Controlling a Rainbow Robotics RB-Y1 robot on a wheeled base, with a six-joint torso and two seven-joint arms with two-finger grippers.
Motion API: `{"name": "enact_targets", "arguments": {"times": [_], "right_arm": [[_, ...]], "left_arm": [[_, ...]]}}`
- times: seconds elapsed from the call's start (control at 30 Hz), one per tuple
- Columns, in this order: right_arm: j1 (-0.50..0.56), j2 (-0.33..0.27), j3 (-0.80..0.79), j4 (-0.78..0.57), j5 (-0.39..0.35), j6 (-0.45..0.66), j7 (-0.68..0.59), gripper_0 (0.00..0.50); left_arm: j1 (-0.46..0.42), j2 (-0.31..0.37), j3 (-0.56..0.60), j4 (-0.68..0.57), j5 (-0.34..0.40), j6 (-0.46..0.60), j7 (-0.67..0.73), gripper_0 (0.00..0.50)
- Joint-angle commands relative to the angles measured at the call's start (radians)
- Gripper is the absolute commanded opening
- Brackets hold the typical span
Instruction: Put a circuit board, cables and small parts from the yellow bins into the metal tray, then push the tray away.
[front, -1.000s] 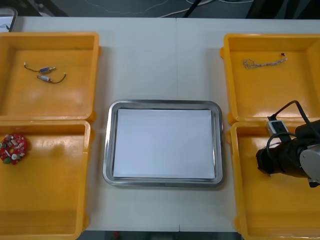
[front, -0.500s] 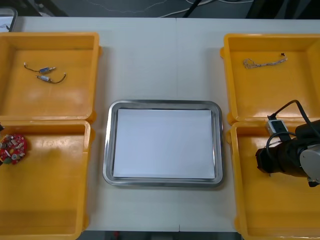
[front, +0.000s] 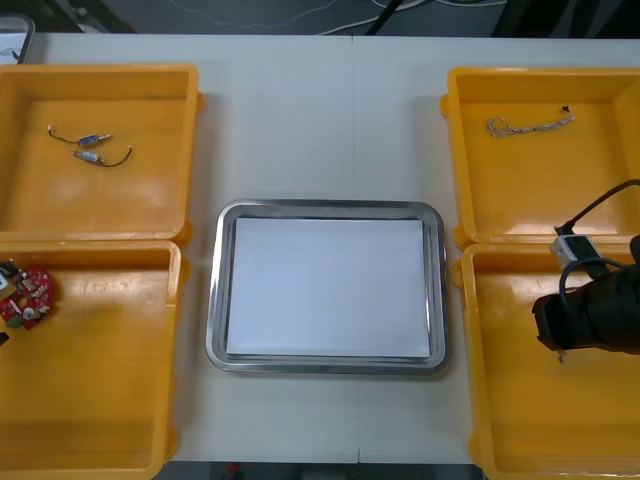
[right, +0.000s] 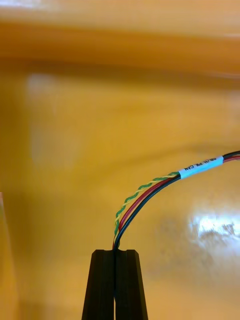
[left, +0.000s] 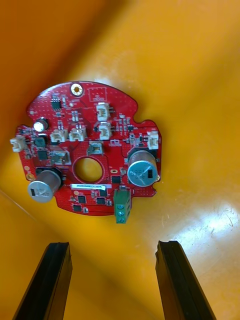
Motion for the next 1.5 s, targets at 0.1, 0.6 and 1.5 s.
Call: {"name": "enact_targets", "arguments": {"times": [0.1, 0.6, 1.5], "right_arm": [[0.068, 0.01, -0.12, -0.065, -0.053, 0.053, 0.059, 0.0], [0.264, 0.051, -0.2, -0.194, -0.069, 0.048, 0.062, 0.0], [0.321, 0.13, -0.238, -0.241, -0.06, 0.049, 0.054, 0.5]], "left_arm": [[-0.036, 0.021, -0.035, 0.009, -0.031, -0.001, -0.08, 0.488], [-0.094, -0.01, -0.072, 0.026, -0.049, 0.001, -0.07, 0.479], [-0.119, -0.08, -0.092, 0.05, -0.121, -0.016, -0.074, 0.447]]}}
